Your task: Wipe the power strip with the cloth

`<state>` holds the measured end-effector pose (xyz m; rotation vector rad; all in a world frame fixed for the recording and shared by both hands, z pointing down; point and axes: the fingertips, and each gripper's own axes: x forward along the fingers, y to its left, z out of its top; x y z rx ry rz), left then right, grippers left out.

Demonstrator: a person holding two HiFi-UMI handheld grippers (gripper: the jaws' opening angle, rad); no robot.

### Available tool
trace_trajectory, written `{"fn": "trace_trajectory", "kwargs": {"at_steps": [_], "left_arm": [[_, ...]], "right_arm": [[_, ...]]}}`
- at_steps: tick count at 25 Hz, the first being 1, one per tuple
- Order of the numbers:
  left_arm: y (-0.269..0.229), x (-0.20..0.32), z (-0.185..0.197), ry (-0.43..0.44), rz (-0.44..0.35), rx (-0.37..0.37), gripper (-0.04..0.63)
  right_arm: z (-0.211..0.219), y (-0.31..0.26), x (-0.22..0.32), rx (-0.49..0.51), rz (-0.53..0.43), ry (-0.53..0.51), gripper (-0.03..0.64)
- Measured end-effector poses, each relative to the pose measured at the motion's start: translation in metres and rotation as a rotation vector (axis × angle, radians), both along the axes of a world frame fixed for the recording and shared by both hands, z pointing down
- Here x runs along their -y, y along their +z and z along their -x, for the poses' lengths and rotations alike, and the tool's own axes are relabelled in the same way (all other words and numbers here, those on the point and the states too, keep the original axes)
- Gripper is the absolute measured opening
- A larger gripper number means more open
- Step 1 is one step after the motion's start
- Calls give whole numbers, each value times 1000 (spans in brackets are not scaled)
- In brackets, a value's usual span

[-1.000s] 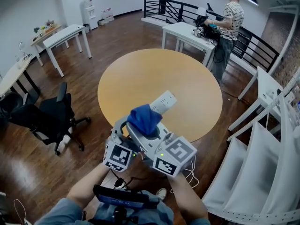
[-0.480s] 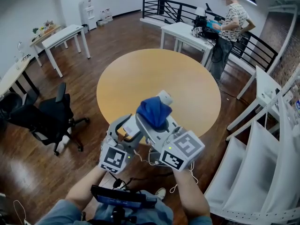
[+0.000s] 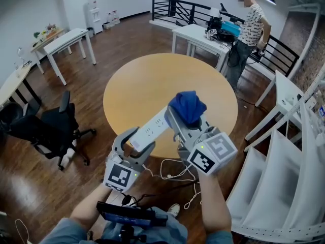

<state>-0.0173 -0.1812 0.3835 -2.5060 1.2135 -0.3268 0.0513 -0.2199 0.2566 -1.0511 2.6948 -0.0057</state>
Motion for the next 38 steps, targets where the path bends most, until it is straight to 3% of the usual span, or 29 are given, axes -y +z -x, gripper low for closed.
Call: {"fn": "trace_trajectory", "kwargs": {"at_steps": [12,38], "left_arm": [[0,-5,0,-20,31,-7,291],[-11,16,-6,-35,34,-14,291]], "right_arm": [[-15,-11,10,-13,-36,69,64],[87,27,-49,17,36,-196,64]]}}
